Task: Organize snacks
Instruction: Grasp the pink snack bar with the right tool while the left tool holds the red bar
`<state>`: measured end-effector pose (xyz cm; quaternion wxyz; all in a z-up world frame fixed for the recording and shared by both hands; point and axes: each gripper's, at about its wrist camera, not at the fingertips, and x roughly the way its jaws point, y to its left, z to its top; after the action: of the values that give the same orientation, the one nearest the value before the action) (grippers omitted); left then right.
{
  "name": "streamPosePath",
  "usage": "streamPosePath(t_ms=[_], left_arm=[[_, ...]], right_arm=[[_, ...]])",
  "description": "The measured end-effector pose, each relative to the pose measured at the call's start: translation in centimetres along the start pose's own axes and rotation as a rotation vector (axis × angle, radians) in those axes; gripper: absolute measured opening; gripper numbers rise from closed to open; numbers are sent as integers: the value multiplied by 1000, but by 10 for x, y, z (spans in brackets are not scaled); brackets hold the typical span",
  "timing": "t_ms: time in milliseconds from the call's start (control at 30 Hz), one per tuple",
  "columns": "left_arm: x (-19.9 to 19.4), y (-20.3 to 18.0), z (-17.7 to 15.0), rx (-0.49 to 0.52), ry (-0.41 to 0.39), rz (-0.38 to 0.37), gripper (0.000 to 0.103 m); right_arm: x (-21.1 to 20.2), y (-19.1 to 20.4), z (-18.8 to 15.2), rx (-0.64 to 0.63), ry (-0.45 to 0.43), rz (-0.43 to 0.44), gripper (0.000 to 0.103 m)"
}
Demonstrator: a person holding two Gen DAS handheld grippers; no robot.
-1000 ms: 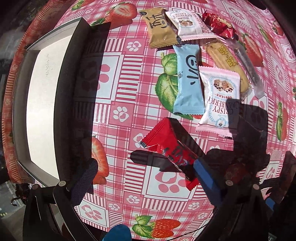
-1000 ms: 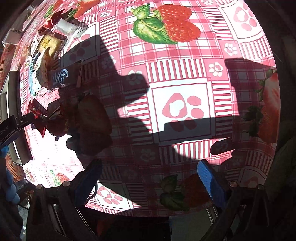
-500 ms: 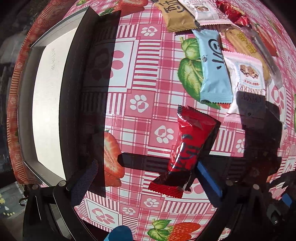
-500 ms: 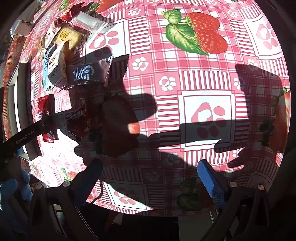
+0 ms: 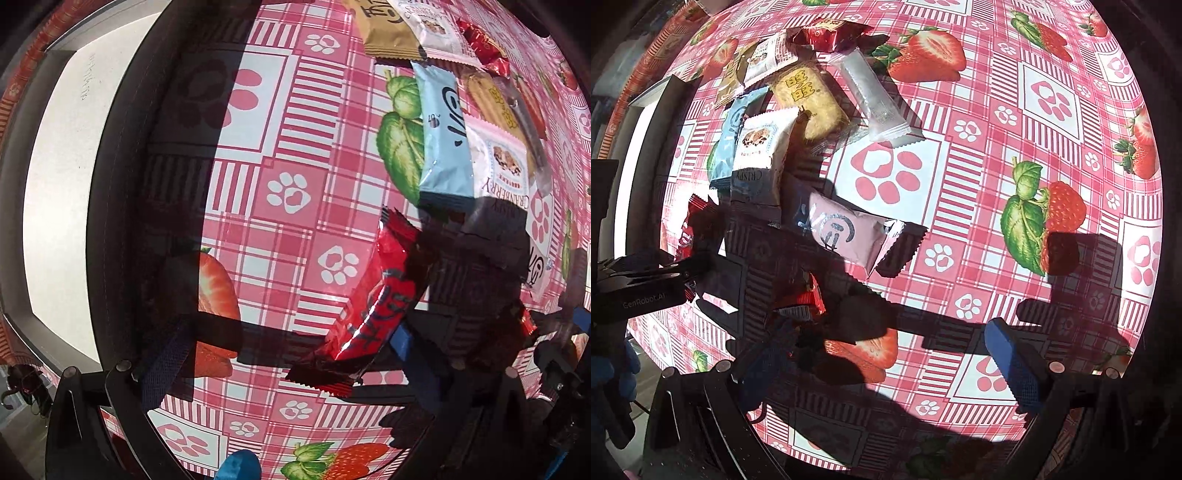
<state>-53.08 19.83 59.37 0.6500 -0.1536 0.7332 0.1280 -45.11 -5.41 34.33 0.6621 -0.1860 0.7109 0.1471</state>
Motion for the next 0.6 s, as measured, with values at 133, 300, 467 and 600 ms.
streamPosePath(t_ms=[133, 300, 467, 600], left_arm=[[8, 25, 6, 1, -41, 1, 103], [13, 41, 23, 106, -76, 91, 103], [25, 51, 45, 265, -129, 175, 103], [56, 55, 79, 227, -102, 128, 100]], right_arm=[[5, 29, 40, -117, -12, -38, 103], [12, 62, 68, -238, -6, -83, 103], [4, 62, 79, -252, -10, -33, 96], [-14, 31, 88, -204, -16, -9, 82]])
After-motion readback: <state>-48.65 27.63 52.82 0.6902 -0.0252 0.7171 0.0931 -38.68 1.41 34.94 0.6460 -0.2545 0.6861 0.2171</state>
